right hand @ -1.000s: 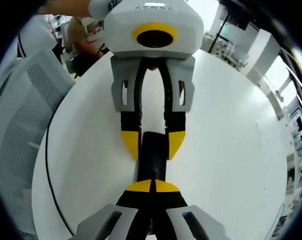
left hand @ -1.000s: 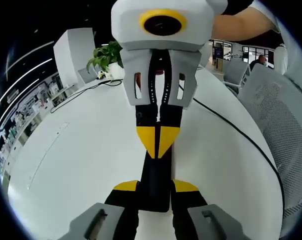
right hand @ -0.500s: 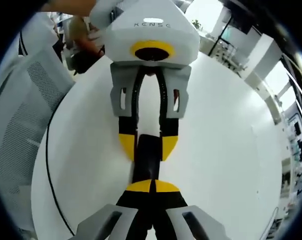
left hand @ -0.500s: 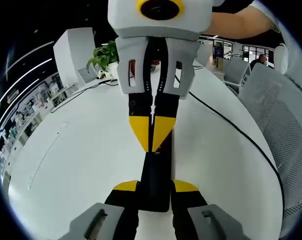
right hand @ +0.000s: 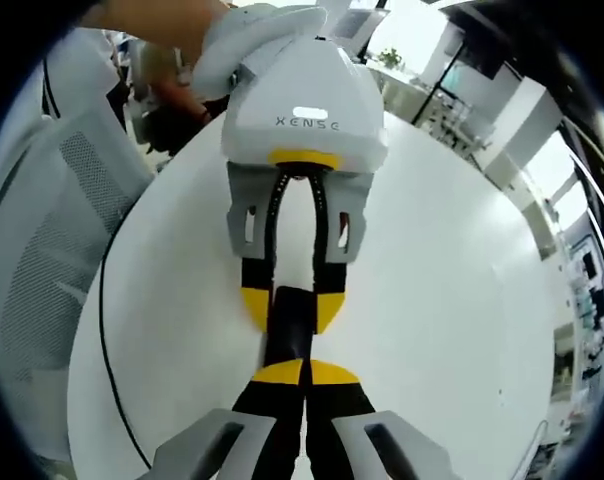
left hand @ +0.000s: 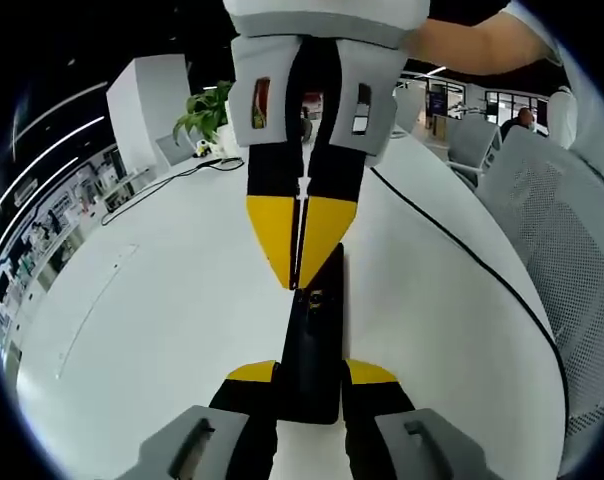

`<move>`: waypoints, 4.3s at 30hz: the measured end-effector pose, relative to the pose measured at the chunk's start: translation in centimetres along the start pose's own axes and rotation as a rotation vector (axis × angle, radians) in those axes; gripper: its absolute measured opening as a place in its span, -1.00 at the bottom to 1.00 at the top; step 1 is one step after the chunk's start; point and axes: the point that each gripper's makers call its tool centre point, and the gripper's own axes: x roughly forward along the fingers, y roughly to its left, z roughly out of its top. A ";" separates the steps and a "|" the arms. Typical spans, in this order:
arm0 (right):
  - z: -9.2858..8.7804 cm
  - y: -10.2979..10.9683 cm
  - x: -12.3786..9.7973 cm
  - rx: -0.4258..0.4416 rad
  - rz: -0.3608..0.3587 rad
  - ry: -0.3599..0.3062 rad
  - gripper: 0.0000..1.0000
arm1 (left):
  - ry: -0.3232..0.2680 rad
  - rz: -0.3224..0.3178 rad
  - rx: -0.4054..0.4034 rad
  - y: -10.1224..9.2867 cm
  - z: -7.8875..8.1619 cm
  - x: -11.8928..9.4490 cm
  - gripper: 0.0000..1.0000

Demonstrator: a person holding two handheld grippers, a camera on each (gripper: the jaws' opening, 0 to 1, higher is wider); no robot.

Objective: Press the specified remote control buttons in sequence, fully releasing each button before pressing the next.

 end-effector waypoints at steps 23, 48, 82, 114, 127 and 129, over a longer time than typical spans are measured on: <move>0.0 -0.2 0.6 -0.002 0.011 -0.005 -1.00 | -0.006 -0.001 0.000 -0.3 0.1 0.0 -0.54; -0.6 0.8 2.5 0.000 0.060 0.011 -1.00 | -0.013 0.001 -0.002 -0.2 -0.1 -0.1 -0.53; -1.1 1.4 3.9 -0.014 0.083 0.026 -1.00 | -0.028 0.000 -0.001 -0.4 -0.1 -0.2 -0.53; -1.3 1.4 4.0 0.035 0.098 0.053 -1.00 | -0.018 0.002 0.006 -0.2 -0.1 -0.1 -0.53; -1.3 1.3 3.9 0.067 0.095 0.029 -1.00 | -0.018 0.002 0.005 -0.2 -0.1 -0.1 -0.53; -1.3 1.3 3.9 0.062 0.091 0.032 -1.00 | -0.017 0.003 0.005 -0.2 -0.1 -0.1 -0.53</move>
